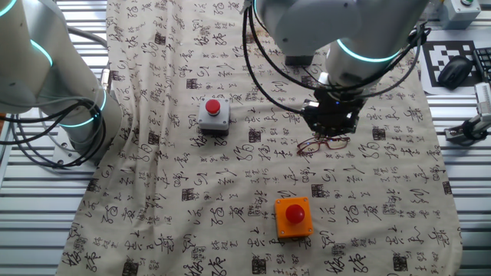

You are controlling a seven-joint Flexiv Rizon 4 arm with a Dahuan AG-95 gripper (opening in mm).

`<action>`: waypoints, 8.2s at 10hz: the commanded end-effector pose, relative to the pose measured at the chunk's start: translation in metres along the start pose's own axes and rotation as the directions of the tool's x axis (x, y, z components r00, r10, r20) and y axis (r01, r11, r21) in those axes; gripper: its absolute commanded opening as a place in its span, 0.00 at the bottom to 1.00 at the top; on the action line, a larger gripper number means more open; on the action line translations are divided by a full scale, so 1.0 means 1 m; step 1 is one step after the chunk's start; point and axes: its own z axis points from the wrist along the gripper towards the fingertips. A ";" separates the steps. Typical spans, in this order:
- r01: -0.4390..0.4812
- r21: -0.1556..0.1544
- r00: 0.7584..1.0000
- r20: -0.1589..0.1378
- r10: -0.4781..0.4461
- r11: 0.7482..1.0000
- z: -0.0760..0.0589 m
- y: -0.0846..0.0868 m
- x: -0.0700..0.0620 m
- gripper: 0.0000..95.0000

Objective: Unfold the leg of the glasses (with one hand)

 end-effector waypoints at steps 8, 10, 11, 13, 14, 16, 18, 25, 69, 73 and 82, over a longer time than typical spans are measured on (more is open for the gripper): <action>-0.098 -0.002 0.995 0.031 0.098 0.995 -0.004 0.006 -0.016 0.40; -0.140 -0.002 0.989 0.037 0.140 0.990 -0.004 0.013 -0.024 0.40; -0.162 -0.004 0.986 0.040 0.162 0.987 -0.006 0.015 -0.025 0.40; -0.297 -0.013 0.954 0.037 0.297 0.955 -0.011 0.017 -0.025 0.40; -0.357 -0.011 0.934 0.030 0.357 0.934 -0.011 0.017 -0.025 0.40; -0.445 -0.018 0.895 0.032 0.445 0.896 -0.011 0.017 -0.025 0.40; -0.508 -0.010 0.861 0.018 0.508 0.861 -0.011 0.017 -0.025 0.40; -0.456 -0.031 0.889 0.023 0.457 0.889 0.000 -0.013 -0.007 0.40; -0.519 -0.120 0.846 0.070 0.529 0.846 0.048 -0.005 -0.042 0.00; -0.511 -0.120 0.851 0.069 0.521 0.851 0.047 -0.004 -0.042 0.00; -0.491 -0.129 0.868 0.005 0.496 0.861 0.039 -0.001 -0.042 0.00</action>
